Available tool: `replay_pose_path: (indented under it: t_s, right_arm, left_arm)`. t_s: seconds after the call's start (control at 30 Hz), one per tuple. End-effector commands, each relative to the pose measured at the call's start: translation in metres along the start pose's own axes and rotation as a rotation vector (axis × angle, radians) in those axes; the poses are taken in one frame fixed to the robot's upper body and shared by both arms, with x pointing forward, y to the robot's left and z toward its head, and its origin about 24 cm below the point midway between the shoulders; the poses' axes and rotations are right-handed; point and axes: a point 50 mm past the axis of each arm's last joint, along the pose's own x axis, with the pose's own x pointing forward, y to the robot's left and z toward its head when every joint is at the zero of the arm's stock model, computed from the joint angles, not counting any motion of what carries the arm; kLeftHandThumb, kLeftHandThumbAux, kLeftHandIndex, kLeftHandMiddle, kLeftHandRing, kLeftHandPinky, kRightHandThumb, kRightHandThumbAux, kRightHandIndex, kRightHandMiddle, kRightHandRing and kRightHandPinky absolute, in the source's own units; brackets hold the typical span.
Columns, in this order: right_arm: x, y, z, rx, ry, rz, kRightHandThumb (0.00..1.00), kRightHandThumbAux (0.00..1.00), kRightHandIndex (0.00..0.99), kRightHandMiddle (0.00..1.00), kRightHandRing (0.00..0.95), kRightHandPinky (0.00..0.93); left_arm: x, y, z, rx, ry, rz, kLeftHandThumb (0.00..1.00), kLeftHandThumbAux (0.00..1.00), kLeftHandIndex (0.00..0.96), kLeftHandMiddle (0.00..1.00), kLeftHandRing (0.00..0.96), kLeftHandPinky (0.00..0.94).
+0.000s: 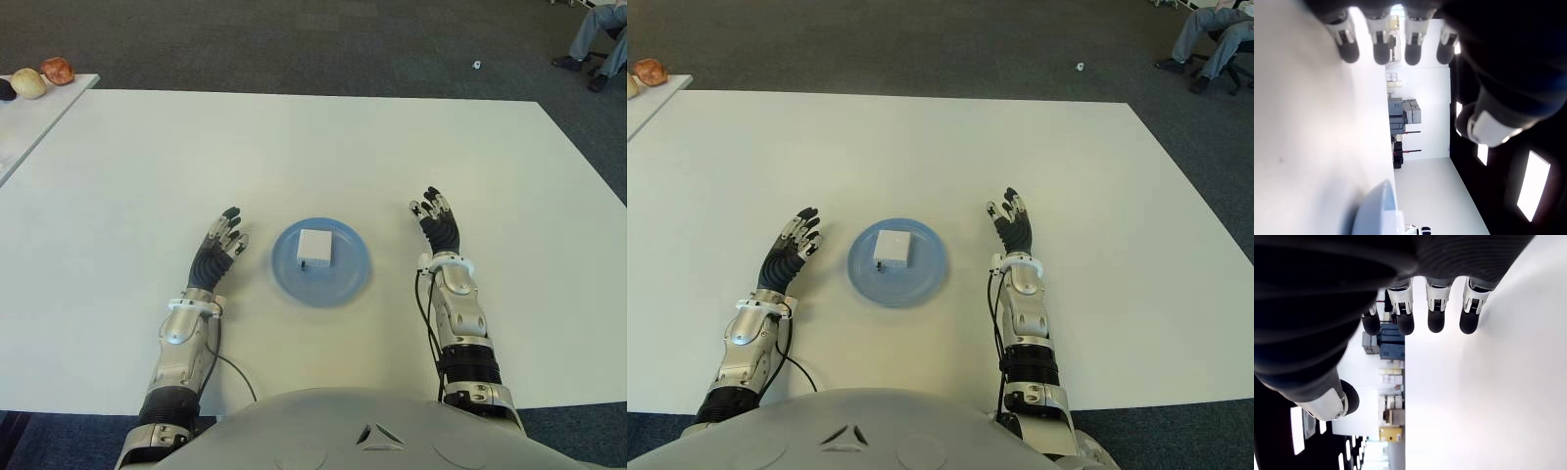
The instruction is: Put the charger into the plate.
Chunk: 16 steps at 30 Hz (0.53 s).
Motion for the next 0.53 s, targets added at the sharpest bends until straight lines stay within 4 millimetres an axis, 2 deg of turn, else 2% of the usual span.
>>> replay_pose_path:
  t_s: [0.03, 0.53]
  right_arm:
    - [-0.005, 0.001, -0.008, 0.013, 0.032, -0.004, 0.024, 0.619, 0.008, 0.058, 0.032, 0.036]
    - [-0.017, 0.004, -0.016, 0.002, 0.040, -0.009, 0.012, 0.637, 0.014, 0.078, 0.057, 0.056]
  left_arm:
    - [-0.004, -0.004, -0.017, -0.025, 0.111, -0.030, 0.000, 0.602, 0.013, 0.027, 0.015, 0.025]
    - [0.021, -0.003, -0.011, -0.036, 0.121, -0.035, 0.000, 0.616, 0.017, 0.037, 0.025, 0.043]
